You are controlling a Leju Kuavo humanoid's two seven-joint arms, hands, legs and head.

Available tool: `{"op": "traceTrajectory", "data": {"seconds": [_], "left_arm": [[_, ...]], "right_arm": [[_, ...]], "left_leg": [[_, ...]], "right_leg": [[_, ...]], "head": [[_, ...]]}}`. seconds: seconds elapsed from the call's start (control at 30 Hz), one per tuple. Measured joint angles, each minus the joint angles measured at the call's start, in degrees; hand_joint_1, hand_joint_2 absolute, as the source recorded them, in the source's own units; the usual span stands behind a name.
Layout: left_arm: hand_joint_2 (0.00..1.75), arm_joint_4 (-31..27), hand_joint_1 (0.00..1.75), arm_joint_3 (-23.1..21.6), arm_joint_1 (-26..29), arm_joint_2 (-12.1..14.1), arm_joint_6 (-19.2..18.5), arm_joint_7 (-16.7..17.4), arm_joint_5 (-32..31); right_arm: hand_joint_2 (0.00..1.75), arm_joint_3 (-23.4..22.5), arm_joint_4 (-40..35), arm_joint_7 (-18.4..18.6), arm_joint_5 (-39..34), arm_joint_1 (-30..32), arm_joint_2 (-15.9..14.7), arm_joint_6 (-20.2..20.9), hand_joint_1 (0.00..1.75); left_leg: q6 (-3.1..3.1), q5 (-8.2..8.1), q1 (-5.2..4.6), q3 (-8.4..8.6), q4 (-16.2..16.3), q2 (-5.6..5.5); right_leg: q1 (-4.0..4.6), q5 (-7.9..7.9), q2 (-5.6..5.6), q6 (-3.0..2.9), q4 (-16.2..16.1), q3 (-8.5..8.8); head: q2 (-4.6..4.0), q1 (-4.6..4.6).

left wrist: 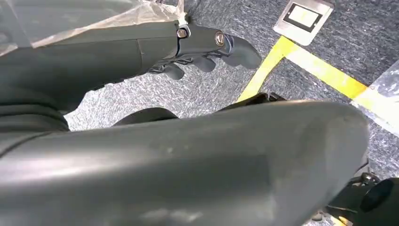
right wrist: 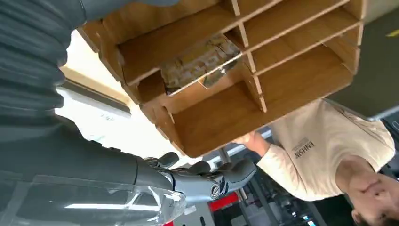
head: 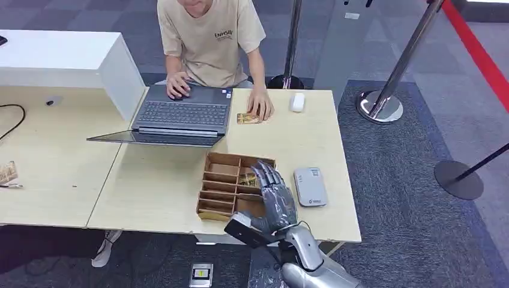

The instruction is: Pass the card to the sensor for recognition and then transmit it.

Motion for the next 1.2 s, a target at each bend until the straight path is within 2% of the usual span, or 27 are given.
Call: {"op": "traceTrajectory", "data": {"seconds": [0.03, 0.07, 0.2, 0.27, 0.3, 0.57, 1.0, 1.2], "left_arm": [[0.00, 0.0, 0.00, 0.0, 0.0, 0.0, 0.0, 0.0, 0.0], [0.00, 0.0, 0.00, 0.0, 0.0, 0.0, 0.0, 0.0, 0.0], [0.00, 0.0, 0.00, 0.0, 0.0, 0.0, 0.0, 0.0, 0.1], [0.00, 0.0, 0.00, 0.0, 0.0, 0.0, 0.0, 0.0, 0.1], [0.00, 0.0, 0.00, 0.0, 0.0, 0.0, 0.0, 0.0, 0.1], [0.00, 0.0, 0.00, 0.0, 0.0, 0.0, 0.0, -0.1, 0.6], [0.00, 0.0, 0.00, 0.0, -0.2, 0.0, 0.0, 0.0, 1.7], [0.00, 0.0, 0.00, 0.0, -0.3, 0.0, -0.2, 0.0, 1.7]], "right_arm": [[1.75, 0.0, 0.2, 0.0, 0.0, 0.0, 0.1, 0.0, 0.02], [1.75, 0.0, 0.5, 0.0, 0.2, 0.0, 0.1, 0.0, 0.17], [1.75, 0.0, 1.3, 0.0, 0.2, 0.0, 0.3, 0.0, 0.17], [1.75, 0.0, 1.7, 0.0, 0.2, 0.0, 0.3, 0.0, 1.59], [1.75, 0.0, 1.8, 0.0, 0.2, 0.0, 0.3, 0.0, 1.75], [1.75, -0.7, 2.4, -2.2, -2.2, 0.0, 0.9, -0.1, 1.75], [1.75, -1.6, -4.0, 1.2, 1.7, -1.2, 0.0, -0.2, 1.75], [1.75, -2.2, -6.6, 0.1, 1.4, -1.3, -0.4, -0.3, 1.75]], "left_leg": [[0.00, 0.00, 0.00, 0.00, 0.0, 0.00], [0.00, 0.00, 0.00, 0.00, 0.0, 0.00], [0.00, 0.00, 0.00, 0.00, 0.0, 0.00], [0.00, 0.00, 0.00, 0.00, 0.0, 0.00], [0.00, 0.00, 0.00, 0.00, 0.0, 0.00], [0.00, 0.00, 0.00, 0.01, 0.0, 0.00], [0.00, 0.01, 0.00, 0.02, 0.0, 0.03], [0.00, 0.01, 0.00, 0.02, 0.0, 0.03]], "right_leg": [[0.00, 0.00, 0.00, 0.00, 0.0, 0.00], [0.00, 0.00, 0.00, 0.00, 0.0, 0.00], [0.00, 0.00, 0.00, 0.00, 0.0, 0.00], [0.00, 0.00, 0.00, 0.00, 0.0, 0.00], [0.00, 0.00, 0.00, 0.00, 0.0, 0.00], [0.00, 0.00, 0.00, 0.00, 0.0, 0.01], [0.00, 0.02, 0.00, 0.01, 0.0, 0.01], [0.00, 0.02, 0.00, 0.01, 0.0, 0.01]], "head": [[0.00, 0.00], [0.00, 0.00], [0.00, 0.00], [0.00, 0.00], [0.00, 0.00], [0.00, -0.02], [0.00, 0.00], [0.00, 0.00]]}}
